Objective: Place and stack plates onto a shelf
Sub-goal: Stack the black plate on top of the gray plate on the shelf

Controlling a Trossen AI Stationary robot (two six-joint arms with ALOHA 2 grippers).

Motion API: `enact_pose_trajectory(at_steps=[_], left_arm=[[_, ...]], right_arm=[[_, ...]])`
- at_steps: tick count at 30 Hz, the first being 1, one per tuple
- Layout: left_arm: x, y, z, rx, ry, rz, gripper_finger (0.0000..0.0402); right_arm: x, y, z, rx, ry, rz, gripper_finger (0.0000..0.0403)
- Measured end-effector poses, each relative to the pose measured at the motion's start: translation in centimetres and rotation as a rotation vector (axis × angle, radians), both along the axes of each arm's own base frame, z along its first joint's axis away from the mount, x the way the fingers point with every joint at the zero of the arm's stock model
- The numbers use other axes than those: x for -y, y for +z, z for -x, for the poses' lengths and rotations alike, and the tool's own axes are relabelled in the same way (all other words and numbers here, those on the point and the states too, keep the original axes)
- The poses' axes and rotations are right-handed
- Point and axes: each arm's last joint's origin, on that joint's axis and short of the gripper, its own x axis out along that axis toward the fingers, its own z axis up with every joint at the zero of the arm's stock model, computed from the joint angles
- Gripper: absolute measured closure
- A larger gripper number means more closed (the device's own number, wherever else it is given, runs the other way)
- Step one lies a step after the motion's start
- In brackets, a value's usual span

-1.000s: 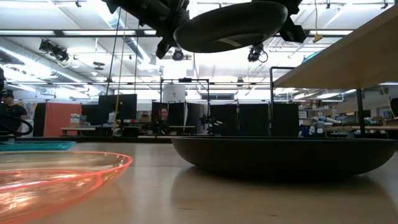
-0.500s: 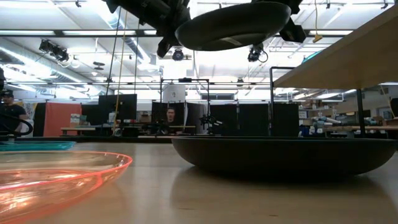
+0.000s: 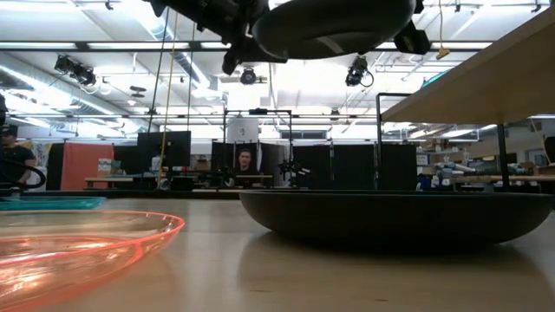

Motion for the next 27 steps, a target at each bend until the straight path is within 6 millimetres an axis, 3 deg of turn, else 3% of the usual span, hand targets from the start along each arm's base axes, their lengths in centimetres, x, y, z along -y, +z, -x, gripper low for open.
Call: enact_pose_trajectory(at_steps=[16,27], left_arm=[[0.2,1.7,2.0,-0.016,-0.016,-0.034,0.0246],[0.3,1.0,2.8,-0.122,-0.02,-0.019,0.0246]], right_arm=[[-0.2,2.7,4.5,0.071,0.089,-0.132,0.0382],[-2.5,3.7,7.5,0.059,0.307,-0.298,0.0382]])
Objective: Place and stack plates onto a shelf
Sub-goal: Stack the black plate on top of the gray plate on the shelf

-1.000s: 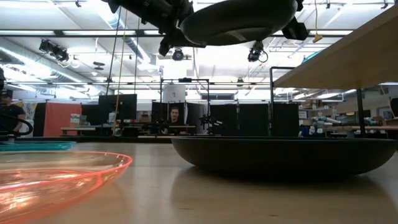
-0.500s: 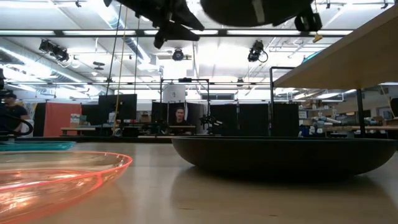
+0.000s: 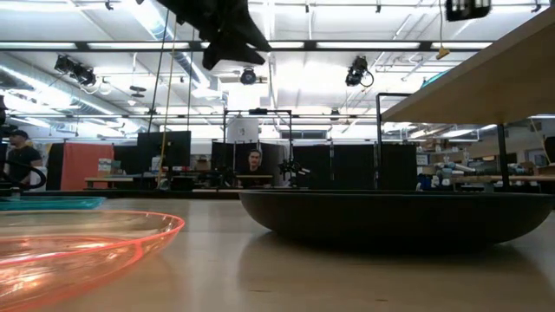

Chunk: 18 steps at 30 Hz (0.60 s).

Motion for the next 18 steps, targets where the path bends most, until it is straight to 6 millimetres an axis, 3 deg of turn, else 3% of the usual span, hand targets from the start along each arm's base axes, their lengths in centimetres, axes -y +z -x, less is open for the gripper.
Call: enact_pose_trajectory(at_steps=[6,18], left_arm=[[0.0,-0.3,0.1,-0.029,0.001,0.004,0.0246],[0.0,-0.3,0.1,-0.031,0.0,0.004,0.0246]], right_arm=[[-2.5,-0.5,1.2,-0.108,0.1,-0.027,0.0375],[-6.6,-0.8,3.0,-0.117,0.265,0.102,0.0375]])
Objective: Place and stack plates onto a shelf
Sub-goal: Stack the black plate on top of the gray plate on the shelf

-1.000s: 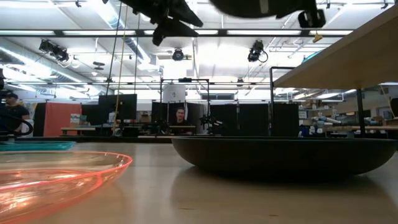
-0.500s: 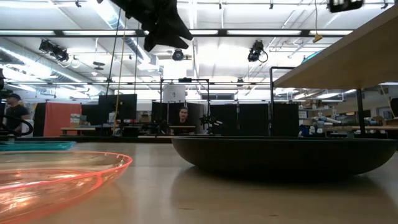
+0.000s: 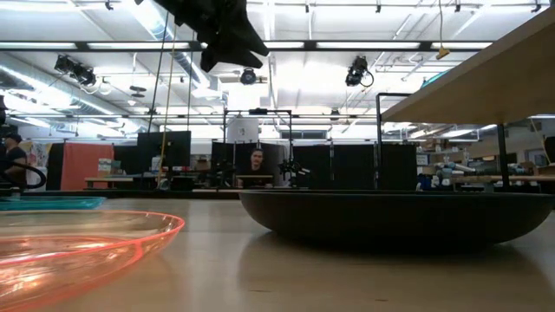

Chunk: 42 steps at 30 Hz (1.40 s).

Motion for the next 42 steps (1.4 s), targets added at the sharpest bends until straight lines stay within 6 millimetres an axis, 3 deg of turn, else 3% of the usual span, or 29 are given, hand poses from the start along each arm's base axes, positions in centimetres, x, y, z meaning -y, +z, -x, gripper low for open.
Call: enact_pose_trajectory(at_steps=[10,20,33,42], left_arm=[[0.0,0.0,0.0,0.0,0.001,0.001,0.0246],[0.0,0.0,0.0,0.0,0.001,0.001,0.0246],[0.0,0.0,0.0,-0.001,0.0,0.001,0.0246],[0.0,0.0,0.0,-0.001,0.002,0.003,0.0246]], right_arm=[[-1.3,-0.4,1.4,-0.026,0.076,0.079,0.0375],[-1.4,-0.8,2.2,-0.053,0.077,0.179,0.0375],[-1.8,-3.9,2.2,-0.211,0.095,0.144,0.0375],[-1.8,-4.1,2.2,-0.22,0.103,0.133,0.0374]])
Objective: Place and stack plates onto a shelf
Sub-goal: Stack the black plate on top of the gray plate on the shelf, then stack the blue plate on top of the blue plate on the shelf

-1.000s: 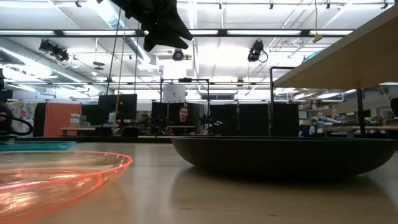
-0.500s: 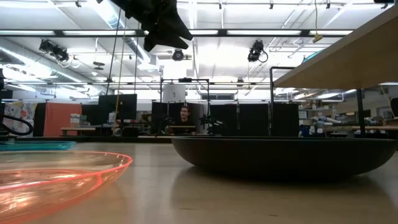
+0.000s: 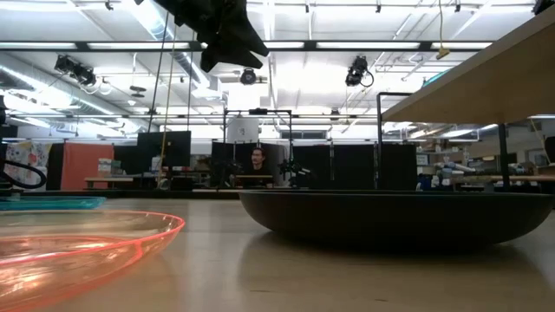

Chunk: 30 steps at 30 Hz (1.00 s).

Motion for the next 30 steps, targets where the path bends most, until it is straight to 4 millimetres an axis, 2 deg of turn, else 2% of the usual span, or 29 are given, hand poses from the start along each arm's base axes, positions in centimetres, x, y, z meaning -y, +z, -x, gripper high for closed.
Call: enact_pose_trajectory(at_steps=[9,15,30], left_arm=[[0.0,0.0,0.0,0.0,0.0,0.0,0.0246],[-0.02,0.01,0.0,0.0,0.009,-0.005,0.0246],[-0.02,0.01,0.0,0.0,0.009,-0.006,0.0246]], right_arm=[[0.06,0.0,-0.05,-0.007,-0.053,-0.001,0.0358],[0.11,-0.01,-0.09,-0.01,-0.105,0.003,0.0334],[0.21,-0.03,-0.14,0.01,-0.12,0.029,0.0214]])
